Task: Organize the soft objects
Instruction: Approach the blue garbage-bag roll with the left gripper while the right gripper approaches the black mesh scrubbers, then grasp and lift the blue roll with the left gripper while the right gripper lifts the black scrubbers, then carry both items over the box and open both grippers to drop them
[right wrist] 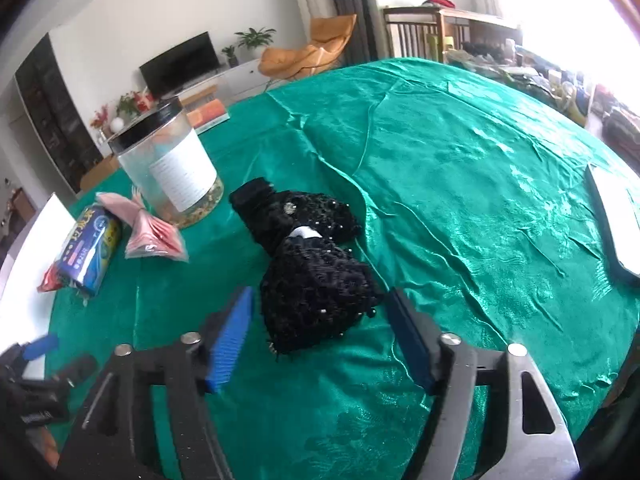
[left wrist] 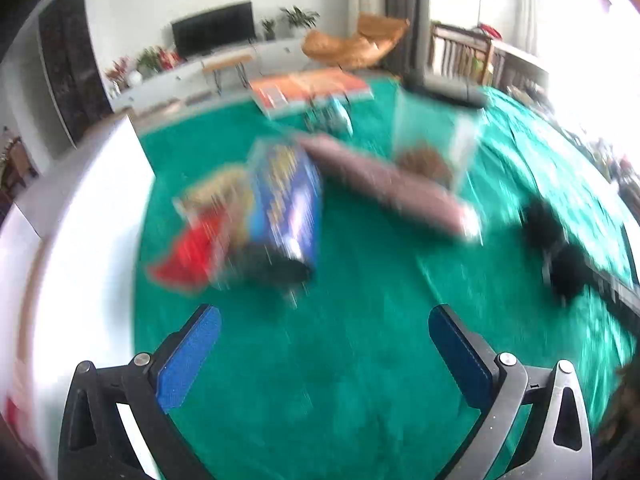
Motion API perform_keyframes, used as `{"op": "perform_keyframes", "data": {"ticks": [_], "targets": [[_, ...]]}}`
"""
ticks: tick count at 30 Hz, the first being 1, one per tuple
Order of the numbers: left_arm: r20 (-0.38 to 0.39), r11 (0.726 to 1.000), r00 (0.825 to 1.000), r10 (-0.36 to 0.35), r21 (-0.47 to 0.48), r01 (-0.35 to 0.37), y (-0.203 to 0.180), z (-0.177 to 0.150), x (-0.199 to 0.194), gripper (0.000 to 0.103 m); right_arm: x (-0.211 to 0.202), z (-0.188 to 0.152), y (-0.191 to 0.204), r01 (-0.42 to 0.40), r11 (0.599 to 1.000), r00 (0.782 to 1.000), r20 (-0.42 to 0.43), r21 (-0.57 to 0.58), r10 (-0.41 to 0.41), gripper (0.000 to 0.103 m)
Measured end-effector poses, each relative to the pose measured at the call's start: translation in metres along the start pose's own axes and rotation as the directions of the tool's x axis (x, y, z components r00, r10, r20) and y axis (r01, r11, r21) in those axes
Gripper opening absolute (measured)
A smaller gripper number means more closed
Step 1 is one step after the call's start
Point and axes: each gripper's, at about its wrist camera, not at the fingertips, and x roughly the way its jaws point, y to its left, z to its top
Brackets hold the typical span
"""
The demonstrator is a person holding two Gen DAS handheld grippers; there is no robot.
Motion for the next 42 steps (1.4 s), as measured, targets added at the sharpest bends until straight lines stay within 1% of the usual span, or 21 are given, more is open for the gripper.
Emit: {"op": "perform_keyframes", "data": {"ticks": [2, 5, 8, 10, 11, 13, 14, 15, 16, 17, 18, 20, 22, 24, 26, 31, 33, 36, 37, 39, 42], "targets": [[0.022, 0.999, 0.999, 0.043, 0.016, -0.044, 0.002, 0.031, 0.008, 0.103, -0.007, 0.000, -0.001, -0.016, 1.000, 0.999, 0.029, -0.007, 0.016, 0.075], [-0.052, 0.988, 0.993, 0.102, 0.120, -0.095, -0.009, 0.060, 0.044, 0.103, -0.011, 0.002, -0.007, -0.034, 0.999, 0.999, 0.036, 0.006, 0.034, 0.075], [-0.155, 0.951, 0.971, 0.183, 0.279, -0.135, -0.027, 0.063, 0.089, 0.102, -0.009, 0.006, -0.010, -0.061, 0.997, 0.997, 0.048, 0.049, 0.059, 0.075], [-0.163, 0.927, 0.964, 0.208, 0.348, -0.142, -0.035, 0.056, 0.101, 0.097, -0.010, 0.010, -0.012, -0.085, 0.995, 0.995, 0.051, 0.062, 0.081, 0.075], [-0.145, 0.916, 0.965, 0.218, 0.372, -0.151, -0.039, 0.054, 0.101, 0.092, -0.006, 0.017, -0.009, -0.097, 0.995, 0.995, 0.029, 0.029, 0.096, 0.075], [-0.089, 0.898, 0.966, 0.241, 0.398, -0.188, -0.040, 0.056, 0.091, 0.050, 0.012, 0.032, 0.005, -0.115, 0.986, 0.991, -0.075, -0.122, 0.106, 0.075], [-0.097, 0.913, 0.976, 0.197, 0.380, -0.146, -0.036, 0.057, 0.083, 0.050, 0.028, 0.038, 0.014, -0.120, 0.968, 0.983, -0.166, -0.220, 0.084, 0.076], [-0.132, 0.944, 0.986, 0.103, 0.325, -0.055, -0.027, 0.062, 0.076, 0.050, 0.045, 0.041, 0.022, -0.121, 0.942, 0.965, -0.259, -0.313, 0.038, 0.076], [-0.158, 0.966, 0.987, 0.020, 0.258, 0.022, -0.017, 0.065, 0.070, 0.049, 0.058, 0.043, 0.025, -0.127, 0.918, 0.950, -0.313, -0.376, 0.003, 0.073], [-0.173, 0.976, 0.984, -0.035, 0.204, 0.071, -0.008, 0.066, 0.065, 0.049, 0.064, 0.048, 0.023, -0.131, 0.909, 0.950, -0.313, -0.397, 0.000, 0.045], [-0.174, 0.982, 0.982, -0.080, 0.154, 0.108, 0.002, 0.067, 0.059, 0.049, 0.069, 0.056, 0.019, -0.143, 0.916, 0.945, -0.326, -0.375, 0.015, 0.037], [-0.153, 0.982, 0.972, -0.176, 0.044, 0.184, 0.020, 0.068, 0.048, 0.048, 0.078, 0.077, 0.007, -0.186, 0.947, 0.931, -0.355, -0.263, 0.084, 0.037], [-0.111, 0.963, 0.958, -0.265, -0.074, 0.258, 0.042, 0.071, 0.033, 0.048, 0.078, 0.104, -0.001, -0.236, 0.964, 0.928, -0.320, -0.118, 0.188, 0.037], [-0.057, 0.946, 0.950, -0.306, -0.130, 0.296, 0.056, 0.074, 0.013, 0.048, 0.076, 0.130, -0.002, -0.296, 0.955, 0.920, -0.268, 0.004, 0.286, 0.036], [-0.002, 0.940, 0.950, -0.312, -0.149, 0.308, 0.067, 0.080, -0.007, 0.048, 0.076, 0.155, 0.008, -0.332, 0.942, 0.915, -0.224, 0.049, 0.335, 0.037], [0.111, 0.931, 0.947, -0.300, -0.182, 0.316, 0.105, 0.085, -0.065, 0.048, 0.087, 0.200, 0.054, -0.252, 0.963, 0.951, -0.210, -0.097, 0.228, 0.037], [0.142, 0.934, 0.951, -0.275, -0.196, 0.299, 0.129, 0.076, -0.090, 0.048, 0.067, 0.208, 0.070, -0.279, 0.954, 0.950, -0.176, -0.110, 0.258, 0.037], [0.153, 0.945, 0.967, -0.206, -0.226, 0.237, 0.171, 0.053, -0.120, 0.048, 0.029, 0.199, 0.114, -0.388, 0.905, 0.915, -0.188, -0.173, 0.357, 0.037], [0.148, 0.949, 0.973, -0.175, -0.239, 0.207, 0.185, 0.043, -0.130, 0.048, 0.017, 0.192, 0.135, -0.444, 0.877, 0.889, -0.212, -0.185, 0.406, 0.037], [0.130, 0.957, 0.988, -0.087, -0.264, 0.119, 0.213, 0.021, -0.147, 0.048, -0.008, 0.173, 0.180, -0.578, 0.798, 0.807, -0.269, -0.173, 0.526, 0.037], [0.060, 0.949, 0.996, 0.067, -0.312, -0.045, 0.248, -0.016, -0.167, 0.051, -0.043, 0.139, 0.251, -0.743, 0.654, 0.655, -0.357, -0.142, 0.666, 0.037]]}}
